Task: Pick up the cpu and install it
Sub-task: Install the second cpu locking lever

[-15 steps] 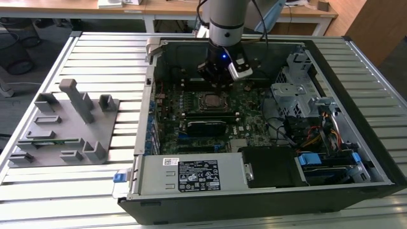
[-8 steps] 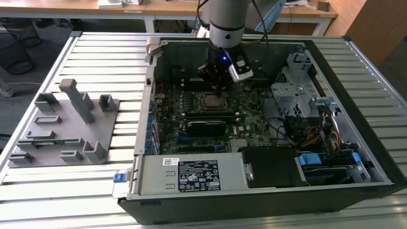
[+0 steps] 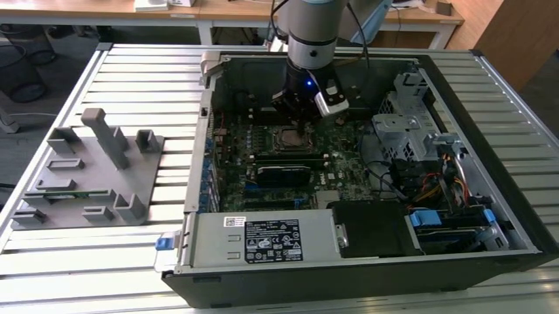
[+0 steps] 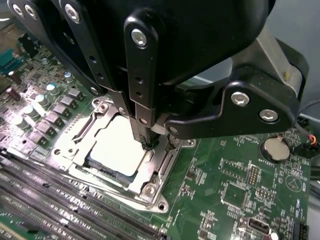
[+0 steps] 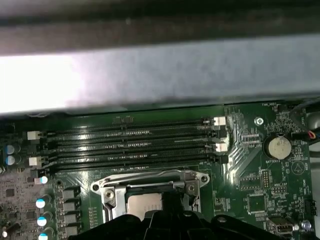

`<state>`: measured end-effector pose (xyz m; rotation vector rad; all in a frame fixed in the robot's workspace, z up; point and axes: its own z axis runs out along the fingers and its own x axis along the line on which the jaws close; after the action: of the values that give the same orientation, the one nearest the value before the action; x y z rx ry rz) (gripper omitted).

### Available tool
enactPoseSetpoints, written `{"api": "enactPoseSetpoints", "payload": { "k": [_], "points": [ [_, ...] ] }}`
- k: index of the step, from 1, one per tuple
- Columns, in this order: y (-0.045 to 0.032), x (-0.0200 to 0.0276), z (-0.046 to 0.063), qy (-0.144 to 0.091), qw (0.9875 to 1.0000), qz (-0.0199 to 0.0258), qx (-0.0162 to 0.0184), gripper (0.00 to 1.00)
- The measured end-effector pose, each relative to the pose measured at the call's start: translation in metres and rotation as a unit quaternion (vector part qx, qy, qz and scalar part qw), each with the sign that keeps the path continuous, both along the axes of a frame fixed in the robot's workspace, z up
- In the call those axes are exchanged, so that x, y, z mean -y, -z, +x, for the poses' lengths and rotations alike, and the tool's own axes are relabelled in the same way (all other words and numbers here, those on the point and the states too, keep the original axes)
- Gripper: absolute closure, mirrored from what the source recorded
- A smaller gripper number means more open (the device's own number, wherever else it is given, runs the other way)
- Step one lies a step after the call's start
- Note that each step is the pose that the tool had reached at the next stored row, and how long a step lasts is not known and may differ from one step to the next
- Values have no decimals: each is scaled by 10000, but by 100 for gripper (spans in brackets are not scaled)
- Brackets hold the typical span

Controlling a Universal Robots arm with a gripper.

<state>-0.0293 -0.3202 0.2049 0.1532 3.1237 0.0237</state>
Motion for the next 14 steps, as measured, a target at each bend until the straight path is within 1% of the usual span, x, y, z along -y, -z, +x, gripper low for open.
{"api": "enactPoseSetpoints", "payload": {
  "k": [3,6,11,14],
  "points": [
    [0,23,0,0,10000,0,0,89],
    [-13,29,-1,0,10000,-1,0,89],
    [-88,31,-1,0,10000,0,0,89],
    [-112,33,-1,0,10000,0,0,89]
  ]
}}
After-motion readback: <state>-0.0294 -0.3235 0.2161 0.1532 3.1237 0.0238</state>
